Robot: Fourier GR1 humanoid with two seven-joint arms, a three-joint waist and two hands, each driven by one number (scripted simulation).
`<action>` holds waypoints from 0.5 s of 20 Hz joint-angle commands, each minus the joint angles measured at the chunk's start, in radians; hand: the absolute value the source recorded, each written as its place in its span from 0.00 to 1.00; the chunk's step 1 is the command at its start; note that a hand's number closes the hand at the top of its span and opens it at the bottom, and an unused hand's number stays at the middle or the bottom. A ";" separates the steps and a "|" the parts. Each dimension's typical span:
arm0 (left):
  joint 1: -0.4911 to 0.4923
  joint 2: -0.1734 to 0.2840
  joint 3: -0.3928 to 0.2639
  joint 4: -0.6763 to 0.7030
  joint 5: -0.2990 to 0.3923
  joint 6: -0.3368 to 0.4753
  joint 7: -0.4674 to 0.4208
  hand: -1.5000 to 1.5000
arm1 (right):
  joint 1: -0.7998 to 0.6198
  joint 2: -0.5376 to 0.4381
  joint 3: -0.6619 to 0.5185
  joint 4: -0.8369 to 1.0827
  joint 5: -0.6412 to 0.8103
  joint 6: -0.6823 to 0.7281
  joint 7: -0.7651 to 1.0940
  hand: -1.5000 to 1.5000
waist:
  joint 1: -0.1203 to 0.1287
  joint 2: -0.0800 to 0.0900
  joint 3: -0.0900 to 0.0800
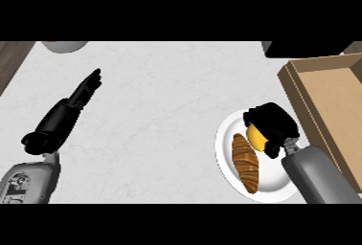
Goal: Pick the lemon from the plate and place it in the cardboard box
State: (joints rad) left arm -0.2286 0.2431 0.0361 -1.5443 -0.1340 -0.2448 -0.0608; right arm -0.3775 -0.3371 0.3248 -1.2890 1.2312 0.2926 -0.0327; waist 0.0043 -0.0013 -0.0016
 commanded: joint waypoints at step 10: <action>-0.038 -0.032 -0.034 -0.019 -0.018 0.000 0.033 0.50 | -0.406 0.215 -0.410 0.411 -0.103 -0.184 0.359 1.00 | 0.052 0.019 0.004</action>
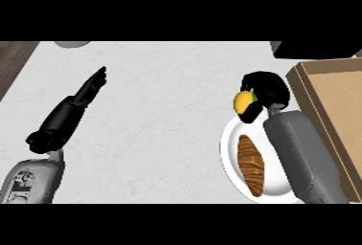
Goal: Pick the lemon from the plate and place it in the cardboard box
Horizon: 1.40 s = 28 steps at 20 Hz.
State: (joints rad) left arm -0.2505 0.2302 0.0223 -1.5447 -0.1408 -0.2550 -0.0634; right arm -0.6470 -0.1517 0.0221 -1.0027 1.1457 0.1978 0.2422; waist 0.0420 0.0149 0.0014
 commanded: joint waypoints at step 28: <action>-0.010 -0.021 0.010 0.043 -0.053 0.031 -0.020 0.50 | -0.324 -0.265 -0.328 0.095 0.079 -0.422 0.408 1.00 | -0.045 -0.014 -0.001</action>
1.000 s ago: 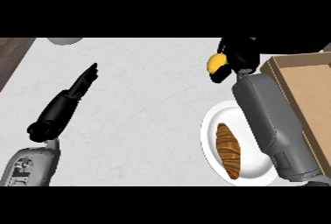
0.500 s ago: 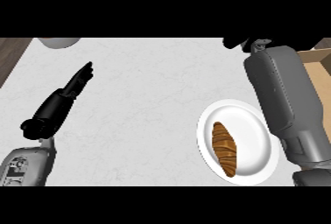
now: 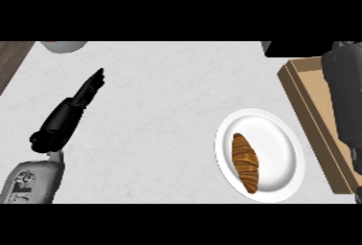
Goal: Pick the lemon from the plate and place it in the cardboard box
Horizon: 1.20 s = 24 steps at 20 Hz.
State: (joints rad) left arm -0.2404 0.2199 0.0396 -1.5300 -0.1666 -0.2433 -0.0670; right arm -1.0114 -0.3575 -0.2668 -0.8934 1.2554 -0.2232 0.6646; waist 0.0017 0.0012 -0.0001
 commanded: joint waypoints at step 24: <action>0.015 0.017 0.041 -0.024 0.017 -0.030 0.014 0.50 | 0.267 -0.373 -0.202 0.196 -0.350 0.667 -0.380 0.00 | -0.008 -0.004 0.000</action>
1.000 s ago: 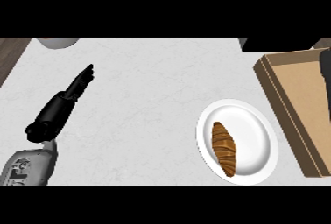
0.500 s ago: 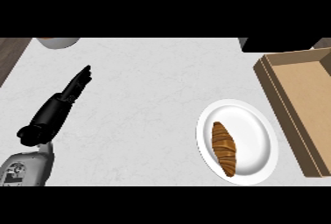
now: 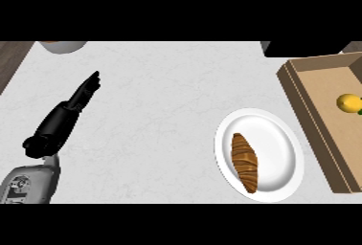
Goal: Pick the lemon from the plate and place it in the cardboard box
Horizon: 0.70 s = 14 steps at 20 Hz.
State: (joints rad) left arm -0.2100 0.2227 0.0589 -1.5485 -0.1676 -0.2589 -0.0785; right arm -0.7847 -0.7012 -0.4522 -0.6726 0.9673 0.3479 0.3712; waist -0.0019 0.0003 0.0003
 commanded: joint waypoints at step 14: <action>0.019 0.007 0.011 -0.028 0.013 -0.017 0.011 0.50 | -0.037 0.084 -0.511 -0.115 -0.501 -0.359 -0.261 0.00 | -0.008 -0.004 0.002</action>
State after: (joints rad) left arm -0.2027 0.2165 0.0645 -1.5683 -0.1589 -0.2619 -0.0559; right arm -0.8283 -0.6448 -0.8333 -0.7758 0.5799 0.0712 0.1280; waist -0.0113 -0.0051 0.0026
